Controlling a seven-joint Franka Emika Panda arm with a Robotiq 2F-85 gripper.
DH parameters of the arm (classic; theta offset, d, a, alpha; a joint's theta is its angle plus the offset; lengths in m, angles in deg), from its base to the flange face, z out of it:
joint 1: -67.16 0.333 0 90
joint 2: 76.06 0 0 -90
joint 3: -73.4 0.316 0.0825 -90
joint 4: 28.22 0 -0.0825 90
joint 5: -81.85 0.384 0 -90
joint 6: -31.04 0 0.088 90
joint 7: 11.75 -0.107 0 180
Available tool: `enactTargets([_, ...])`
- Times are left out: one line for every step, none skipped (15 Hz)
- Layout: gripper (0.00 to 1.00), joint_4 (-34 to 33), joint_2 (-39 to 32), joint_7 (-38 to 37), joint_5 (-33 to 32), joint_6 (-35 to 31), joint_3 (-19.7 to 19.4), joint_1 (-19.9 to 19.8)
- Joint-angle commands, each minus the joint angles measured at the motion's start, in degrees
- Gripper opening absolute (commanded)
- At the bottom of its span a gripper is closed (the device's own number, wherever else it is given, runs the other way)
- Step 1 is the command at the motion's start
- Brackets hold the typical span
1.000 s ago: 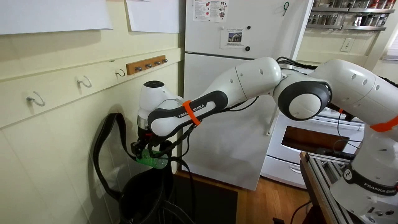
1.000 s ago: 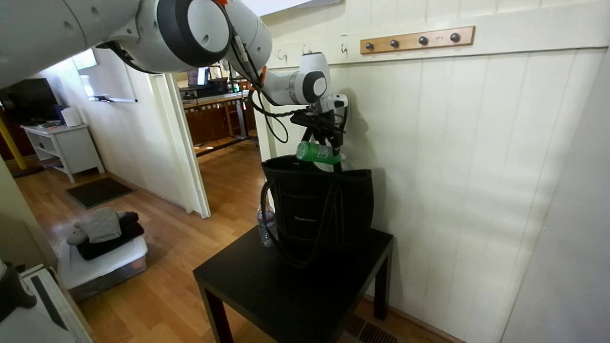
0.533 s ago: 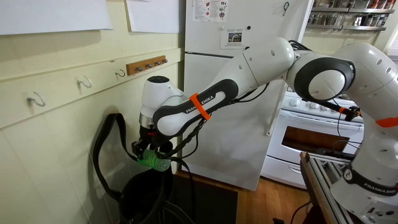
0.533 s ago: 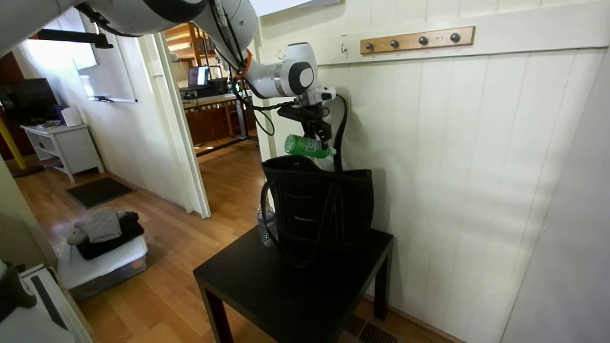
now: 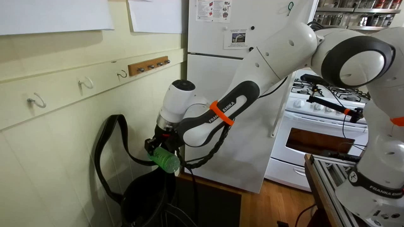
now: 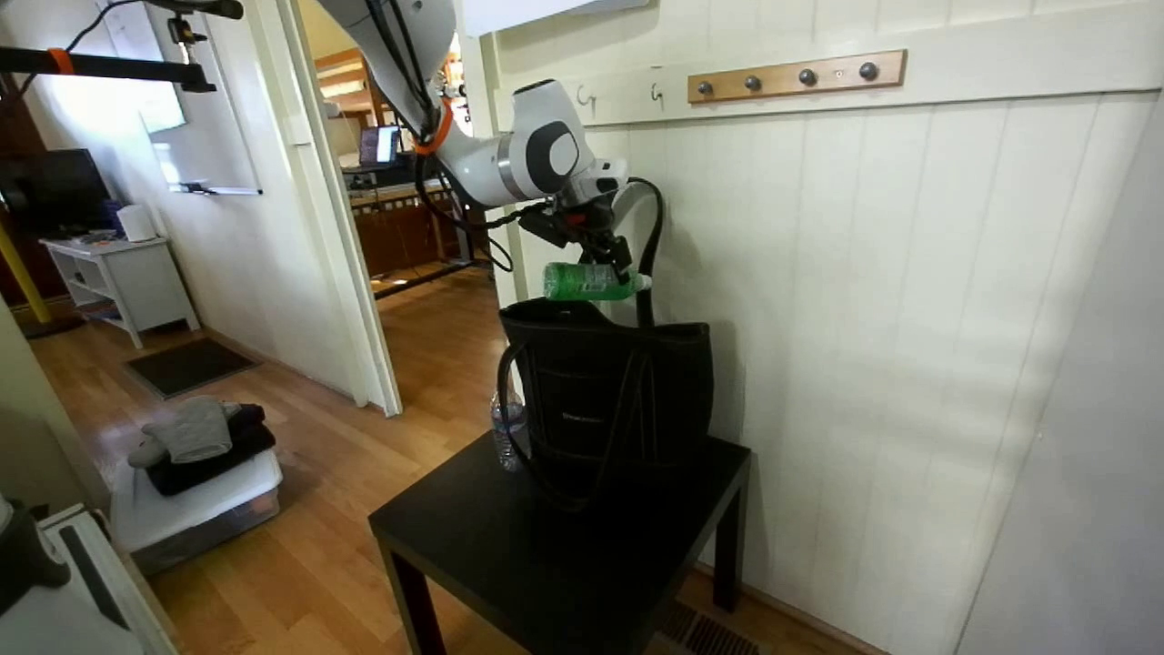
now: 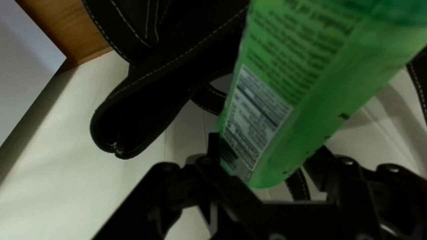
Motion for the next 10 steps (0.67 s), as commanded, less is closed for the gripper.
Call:
enactTargets([0.37,14.29,6.91,-6.89,-3.04,-6.13,-8.43,7.75])
enactTargets([0.37,17.28,8.34,-7.50,-3.25,-7.33,-9.56,9.14])
enactTargets([0.37,20.33,9.39,-10.42,-4.49,-8.71,-13.34,12.47])
enactTargets([0.37,23.41,10.79,-11.95,-5.18,-9.68,-15.37,14.65])
enactTargets([0.37,26.50,11.97,-14.94,-6.60,-10.44,-19.49,18.44])
enactTargets([0.37,29.67,13.03,-17.69,-7.90,-11.38,-23.08,21.97])
enactTargets([0.37,32.84,13.73,-21.05,-9.51,-12.47,-27.70,26.41])
enactTargets([0.37,35.94,14.56,-22.84,-10.47,-13.52,-31.62,30.44])
enactTargets([0.37,36.99,13.36,-24.45,-10.82,-14.37,-35.53,34.11])
enactTargets([0.37,37.93,11.33,-25.34,-10.85,-16.33,-39.38,37.81])
